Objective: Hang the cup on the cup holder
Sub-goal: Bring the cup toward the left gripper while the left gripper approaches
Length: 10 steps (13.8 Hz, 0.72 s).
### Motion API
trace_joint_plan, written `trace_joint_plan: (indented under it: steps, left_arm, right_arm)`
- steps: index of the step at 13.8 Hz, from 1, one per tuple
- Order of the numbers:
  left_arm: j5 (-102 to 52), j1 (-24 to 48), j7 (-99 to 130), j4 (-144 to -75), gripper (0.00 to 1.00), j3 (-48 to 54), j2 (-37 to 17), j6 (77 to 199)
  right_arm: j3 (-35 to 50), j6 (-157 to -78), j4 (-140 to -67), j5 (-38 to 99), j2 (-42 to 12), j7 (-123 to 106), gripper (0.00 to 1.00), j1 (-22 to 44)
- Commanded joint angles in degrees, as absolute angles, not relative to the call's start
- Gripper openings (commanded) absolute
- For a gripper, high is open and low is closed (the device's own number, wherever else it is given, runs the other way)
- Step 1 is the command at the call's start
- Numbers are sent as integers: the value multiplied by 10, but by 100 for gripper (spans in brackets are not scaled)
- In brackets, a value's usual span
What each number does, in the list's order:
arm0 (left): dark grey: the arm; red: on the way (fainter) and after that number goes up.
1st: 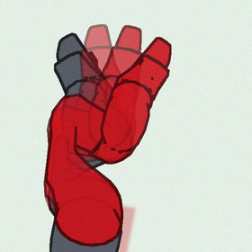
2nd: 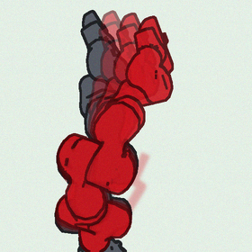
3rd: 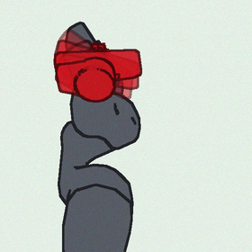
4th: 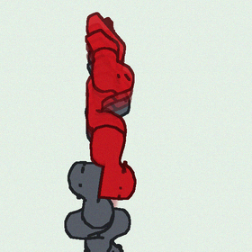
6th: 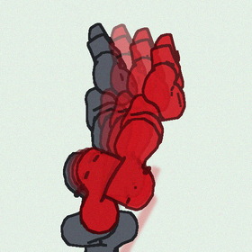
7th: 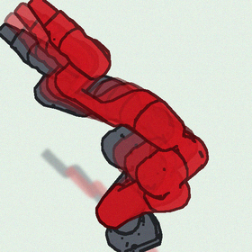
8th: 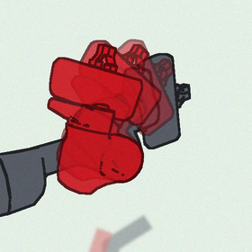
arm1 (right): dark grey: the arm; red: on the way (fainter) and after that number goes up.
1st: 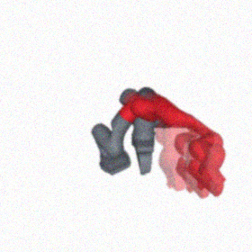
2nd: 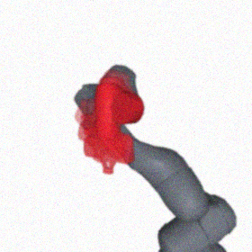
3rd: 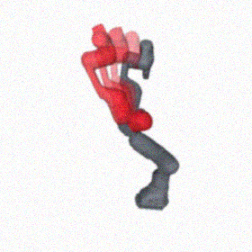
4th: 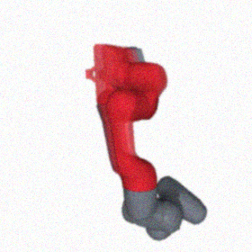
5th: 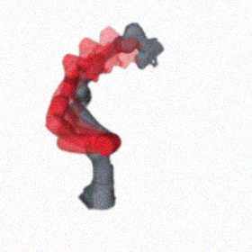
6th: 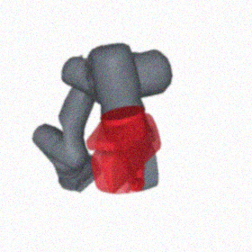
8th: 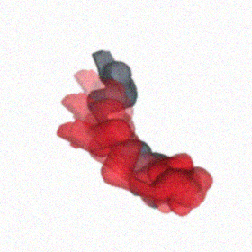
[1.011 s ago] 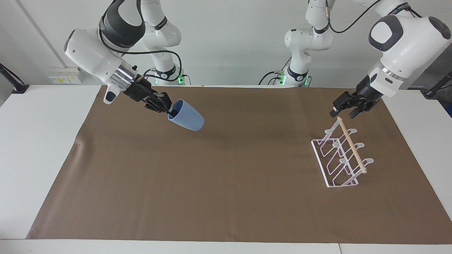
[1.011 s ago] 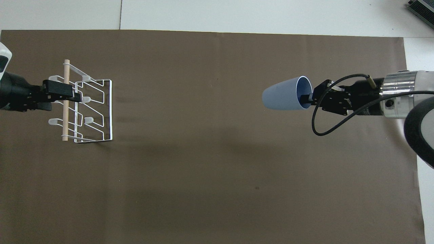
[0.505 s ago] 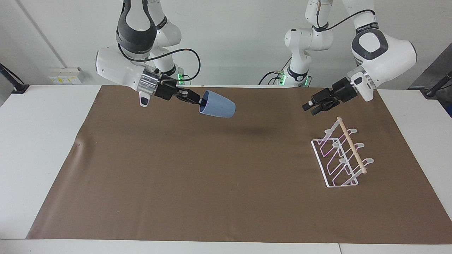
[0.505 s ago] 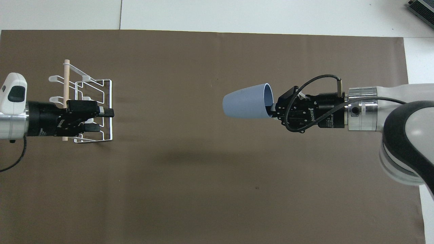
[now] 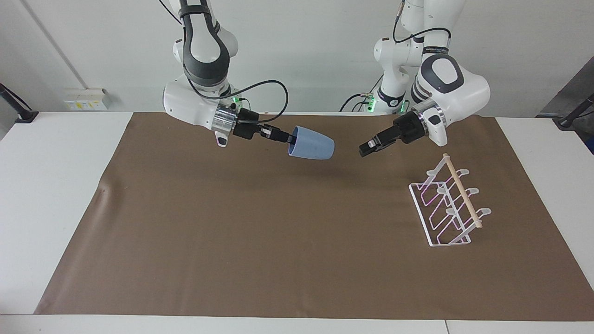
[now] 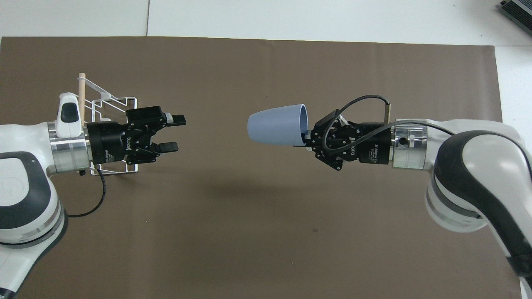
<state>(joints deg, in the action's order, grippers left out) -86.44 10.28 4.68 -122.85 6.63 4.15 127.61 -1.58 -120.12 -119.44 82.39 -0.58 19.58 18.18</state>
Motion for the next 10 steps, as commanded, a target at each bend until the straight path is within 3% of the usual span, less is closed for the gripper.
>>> trace_joint_plan:
  steps: [1,4,10]
  left_arm:
    - [-931,110,65,-1233,100,102,46,1333]
    - [-1006,112,65,-1230,100,148,36,1407]
    - [-1006,118,70,-1250,100,150,36,1433]
  right_arm:
    - [-17,-1205,-1202,841,-2,203,0,180]
    - [-17,-1207,-1208,841,0,202,0,188]
    - [-17,-1209,-1217,842,4,200,0,191]
